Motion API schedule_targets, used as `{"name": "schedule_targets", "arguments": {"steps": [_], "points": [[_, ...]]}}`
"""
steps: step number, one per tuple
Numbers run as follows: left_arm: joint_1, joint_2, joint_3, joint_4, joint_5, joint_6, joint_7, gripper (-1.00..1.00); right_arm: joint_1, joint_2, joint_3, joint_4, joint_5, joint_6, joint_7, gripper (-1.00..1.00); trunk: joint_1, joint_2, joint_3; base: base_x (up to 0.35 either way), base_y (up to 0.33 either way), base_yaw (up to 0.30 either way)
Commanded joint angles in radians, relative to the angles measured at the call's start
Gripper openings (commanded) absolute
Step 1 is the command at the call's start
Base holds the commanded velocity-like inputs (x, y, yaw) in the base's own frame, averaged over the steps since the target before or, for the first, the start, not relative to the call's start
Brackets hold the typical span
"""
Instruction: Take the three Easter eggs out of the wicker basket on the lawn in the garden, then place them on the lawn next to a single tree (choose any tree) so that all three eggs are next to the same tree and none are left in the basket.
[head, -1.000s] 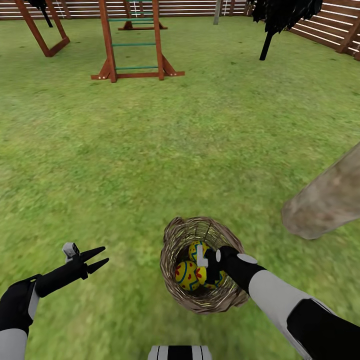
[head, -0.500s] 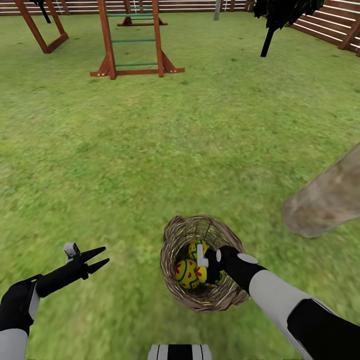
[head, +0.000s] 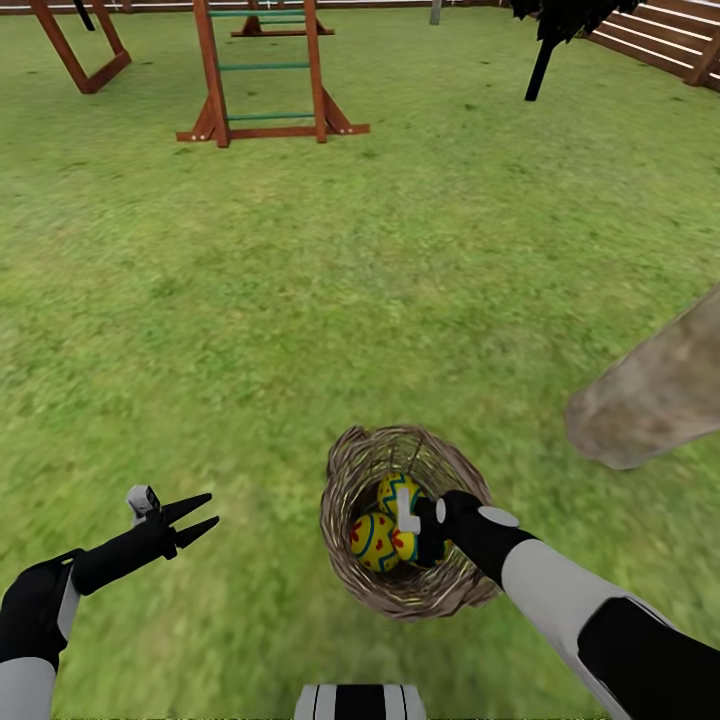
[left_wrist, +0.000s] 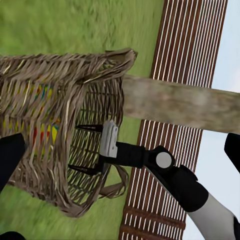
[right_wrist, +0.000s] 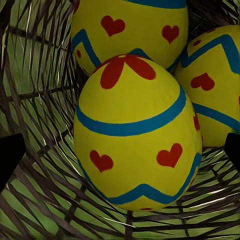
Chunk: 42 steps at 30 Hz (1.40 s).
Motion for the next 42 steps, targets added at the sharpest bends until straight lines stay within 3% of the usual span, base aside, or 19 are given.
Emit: {"name": "schedule_targets", "arguments": {"steps": [1, 20, 34, 42], "points": [[-0.001, -0.001, 0.003, -0.001, -0.01, 0.01, -0.009, 1.0, 0.0, -0.001, 0.002, -0.002, 0.005, 0.004, 0.004, 1.0, 0.0, 0.0, -0.002, 0.0, 0.0, 0.0], [-0.001, 0.002, 0.003, -0.001, -0.01, 0.01, -0.009, 1.0, -0.013, -0.034, 0.002, -0.006, 0.005, 0.004, 0.005, 1.0, 0.0, 0.0, -0.031, 0.0, 0.0, 0.0], [-0.001, 0.002, 0.003, -0.002, -0.01, 0.01, -0.009, 1.0, -0.016, -0.037, 0.001, -0.009, 0.005, 0.003, 0.002, 1.0, 0.0, 0.0, -0.032, 0.0, 0.0, 0.0], [-0.001, 0.0, 0.003, -0.001, -0.01, 0.01, -0.009, 1.0, -0.06, -0.04, -0.001, -0.011, 0.0, 0.005, 0.002, 1.0, 0.0, 0.0, -0.032, 0.0, 0.0, 0.0]]}}
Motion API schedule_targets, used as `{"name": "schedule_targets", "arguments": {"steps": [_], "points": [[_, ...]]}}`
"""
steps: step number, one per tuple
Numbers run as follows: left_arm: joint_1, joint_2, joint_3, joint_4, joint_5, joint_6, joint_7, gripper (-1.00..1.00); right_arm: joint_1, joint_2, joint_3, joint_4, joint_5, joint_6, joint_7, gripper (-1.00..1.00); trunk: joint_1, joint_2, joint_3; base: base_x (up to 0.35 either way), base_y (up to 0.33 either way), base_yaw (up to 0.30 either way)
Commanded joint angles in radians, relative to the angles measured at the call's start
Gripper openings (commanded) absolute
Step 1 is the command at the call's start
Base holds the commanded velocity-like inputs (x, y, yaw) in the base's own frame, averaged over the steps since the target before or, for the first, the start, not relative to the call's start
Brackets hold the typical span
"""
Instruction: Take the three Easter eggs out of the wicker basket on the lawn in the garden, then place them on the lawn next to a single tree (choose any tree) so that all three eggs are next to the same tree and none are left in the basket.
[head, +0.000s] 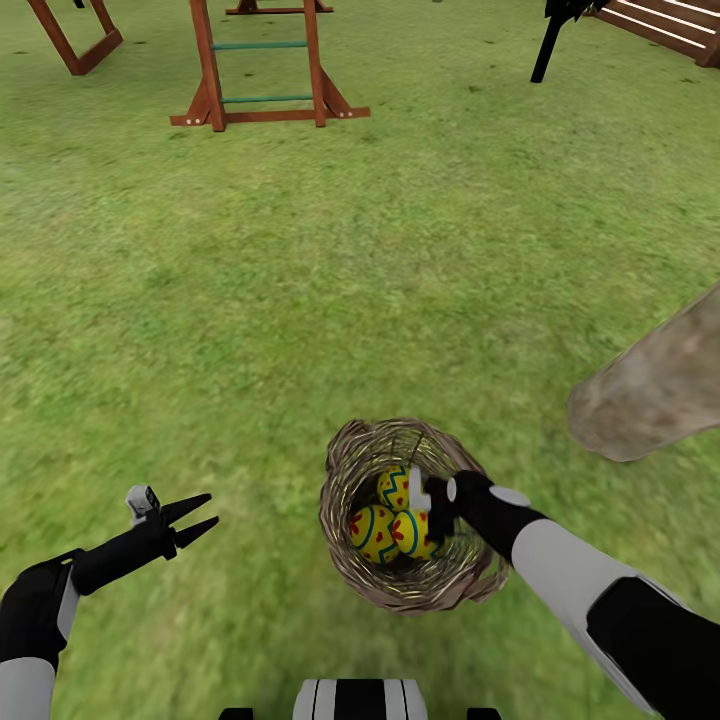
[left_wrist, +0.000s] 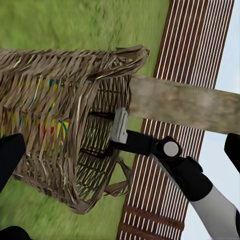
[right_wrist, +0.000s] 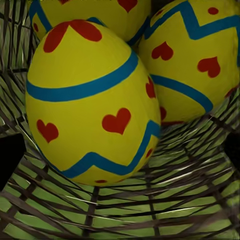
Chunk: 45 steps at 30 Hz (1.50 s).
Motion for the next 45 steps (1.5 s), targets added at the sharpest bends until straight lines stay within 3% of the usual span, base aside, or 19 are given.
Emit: {"name": "schedule_targets", "arguments": {"steps": [1, 33, 38, 45], "points": [[-0.001, -0.001, 0.003, -0.001, -0.011, 0.01, -0.009, 1.0, -0.005, -0.001, 0.003, -0.003, 0.004, 0.004, 0.005, 1.0, 0.0, 0.0, -0.001, 0.0, 0.0, 0.0], [-0.001, -0.006, 0.001, 0.001, -0.013, 0.009, -0.009, 1.0, -0.013, 0.01, 0.004, -0.04, -0.003, -0.002, 0.009, 1.0, 0.0, 0.0, -0.002, 0.0, 0.0, 0.0], [-0.001, -0.008, 0.0, 0.003, -0.015, 0.009, -0.009, 1.0, -0.012, 0.031, 0.004, -0.042, -0.004, -0.002, 0.01, 1.0, 0.0, 0.0, -0.009, 0.0, 0.0, 0.0], [-0.001, -0.01, 0.0, 0.003, -0.015, 0.009, -0.009, 1.0, -0.011, 0.036, 0.004, -0.041, -0.005, -0.003, 0.01, 1.0, 0.0, 0.0, -0.02, 0.0, 0.0, 0.0]]}}
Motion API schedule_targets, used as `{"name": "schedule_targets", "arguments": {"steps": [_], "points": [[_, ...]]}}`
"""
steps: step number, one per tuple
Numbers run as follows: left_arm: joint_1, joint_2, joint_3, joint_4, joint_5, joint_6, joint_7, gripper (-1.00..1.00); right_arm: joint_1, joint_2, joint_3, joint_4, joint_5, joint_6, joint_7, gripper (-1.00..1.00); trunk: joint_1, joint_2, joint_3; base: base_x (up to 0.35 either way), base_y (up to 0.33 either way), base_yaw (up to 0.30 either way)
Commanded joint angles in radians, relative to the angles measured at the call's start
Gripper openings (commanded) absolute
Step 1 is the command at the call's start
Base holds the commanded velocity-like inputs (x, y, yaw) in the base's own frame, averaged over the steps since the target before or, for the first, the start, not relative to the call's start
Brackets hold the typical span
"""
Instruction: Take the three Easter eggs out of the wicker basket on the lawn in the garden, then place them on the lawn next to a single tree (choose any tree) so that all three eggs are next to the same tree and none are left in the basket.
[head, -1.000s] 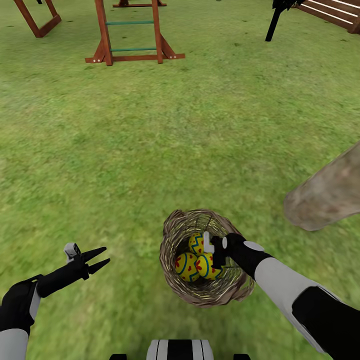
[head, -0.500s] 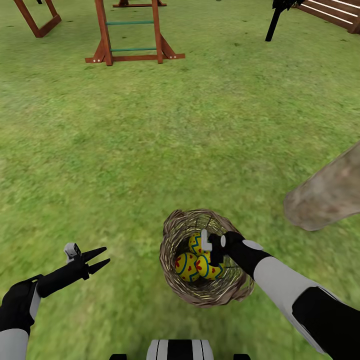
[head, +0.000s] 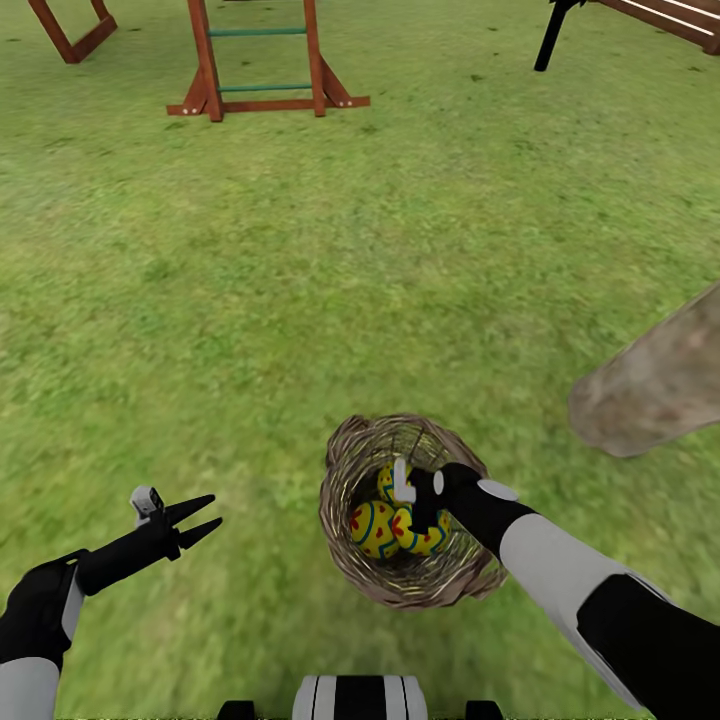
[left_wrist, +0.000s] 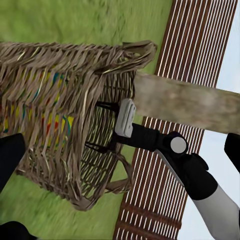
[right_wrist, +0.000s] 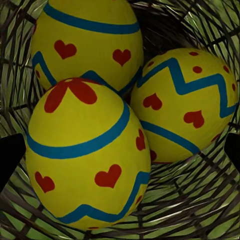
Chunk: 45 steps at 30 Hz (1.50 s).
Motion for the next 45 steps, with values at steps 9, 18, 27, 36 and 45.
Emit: {"name": "schedule_targets", "arguments": {"steps": [9, 18, 27, 36, 45], "points": [[-0.001, -0.001, 0.003, -0.001, -0.011, 0.01, -0.009, 1.0, 0.0, -0.002, 0.003, 0.008, 0.006, 0.006, 0.002, 1.0, 0.0, 0.0, -0.015, 0.0, 0.0, 0.0], [-0.001, -0.001, 0.003, -0.003, -0.011, 0.01, -0.009, 1.0, 0.0, 0.0, 0.005, 0.008, 0.007, 0.007, 0.001, 1.0, 0.0, 0.0, -0.029, 0.0, 0.0, 0.0], [-0.001, -0.001, 0.003, -0.003, -0.01, 0.01, -0.009, 1.0, 0.0, -0.003, 0.004, 0.008, 0.007, 0.008, 0.001, 1.0, 0.0, 0.0, -0.043, 0.0, 0.0, 0.0], [-0.001, -0.003, 0.003, -0.003, -0.009, 0.01, -0.009, 1.0, 0.0, -0.009, 0.002, 0.012, 0.005, 0.013, 0.002, 1.0, 0.0, 0.0, -0.057, 0.0, 0.0, 0.0], [-0.001, -0.003, 0.003, -0.004, -0.009, 0.01, -0.009, 1.0, 0.001, -0.012, 0.004, 0.016, 0.004, 0.013, 0.001, 1.0, 0.0, 0.0, -0.072, 0.0, 0.0, 0.0]]}}
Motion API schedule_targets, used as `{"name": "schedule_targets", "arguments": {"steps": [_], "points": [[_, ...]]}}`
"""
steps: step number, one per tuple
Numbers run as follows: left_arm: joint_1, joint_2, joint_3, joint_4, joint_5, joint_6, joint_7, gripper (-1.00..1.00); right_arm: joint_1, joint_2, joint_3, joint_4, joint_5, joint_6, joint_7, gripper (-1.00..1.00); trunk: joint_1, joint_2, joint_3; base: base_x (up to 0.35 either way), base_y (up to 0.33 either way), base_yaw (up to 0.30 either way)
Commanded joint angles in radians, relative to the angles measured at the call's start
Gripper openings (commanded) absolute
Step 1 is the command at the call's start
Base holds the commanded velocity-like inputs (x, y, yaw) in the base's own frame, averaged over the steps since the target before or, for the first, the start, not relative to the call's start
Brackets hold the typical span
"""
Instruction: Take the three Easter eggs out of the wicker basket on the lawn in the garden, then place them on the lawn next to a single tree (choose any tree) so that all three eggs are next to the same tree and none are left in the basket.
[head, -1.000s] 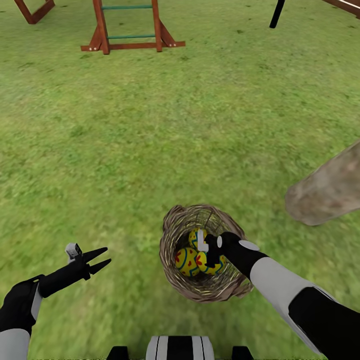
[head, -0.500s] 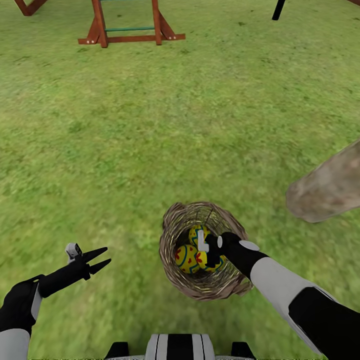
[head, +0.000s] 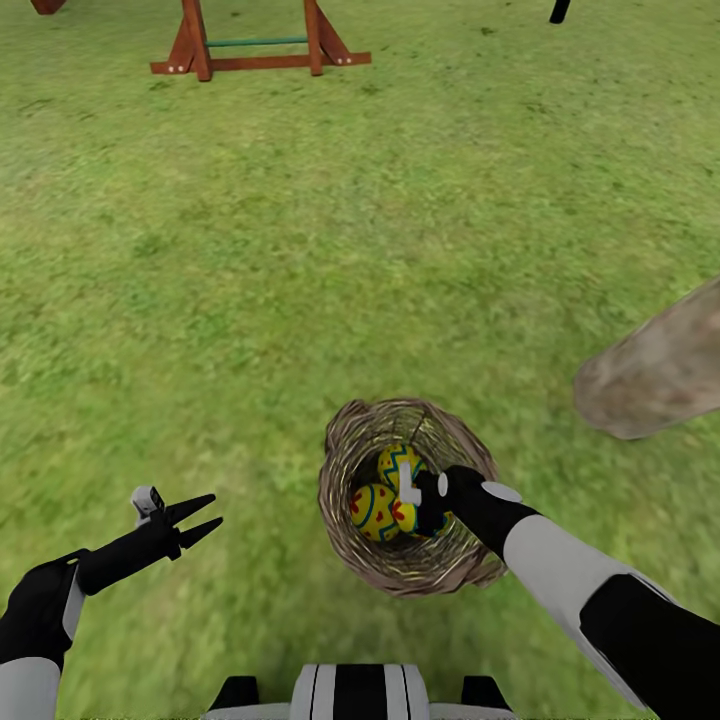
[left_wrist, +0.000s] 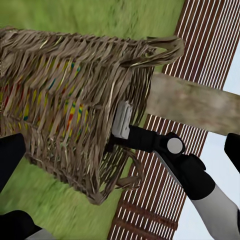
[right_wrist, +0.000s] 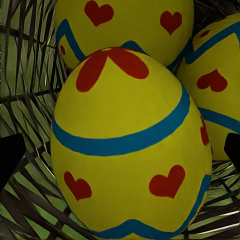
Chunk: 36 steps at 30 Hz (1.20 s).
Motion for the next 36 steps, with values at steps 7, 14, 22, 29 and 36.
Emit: {"name": "schedule_targets", "arguments": {"steps": [7, 14, 22, 29, 36], "points": [[-0.001, -0.001, 0.003, -0.001, -0.01, 0.01, -0.009, 1.0, 0.0, 0.0, -0.001, -0.004, 0.006, 0.004, 0.005, 1.0, 0.0, 0.0, -0.012, 0.0, 0.0, 0.0], [-0.001, -0.001, 0.003, -0.001, -0.01, 0.01, -0.009, 1.0, 0.0, 0.001, 0.0, -0.005, 0.011, 0.011, 0.009, 1.0, 0.0, 0.0, -0.021, 0.0, 0.0, 0.0], [-0.001, -0.001, 0.003, -0.001, -0.01, 0.01, -0.009, 1.0, 0.0, -0.002, 0.004, -0.003, 0.015, 0.022, 0.01, 1.0, 0.0, 0.0, -0.022, 0.0, 0.0, 0.0], [-0.001, -0.001, 0.003, -0.001, -0.01, 0.01, -0.009, 1.0, 0.0, -0.002, 0.004, -0.003, 0.016, 0.023, 0.01, 1.0, 0.0, 0.0, -0.022, 0.0, 0.0, 0.0], [-0.001, -0.001, 0.003, 0.0, -0.01, 0.01, -0.009, 1.0, 0.0, -0.003, 0.003, -0.003, 0.015, 0.023, 0.008, 1.0, 0.0, 0.0, -0.022, 0.0, 0.0, 0.0]]}}
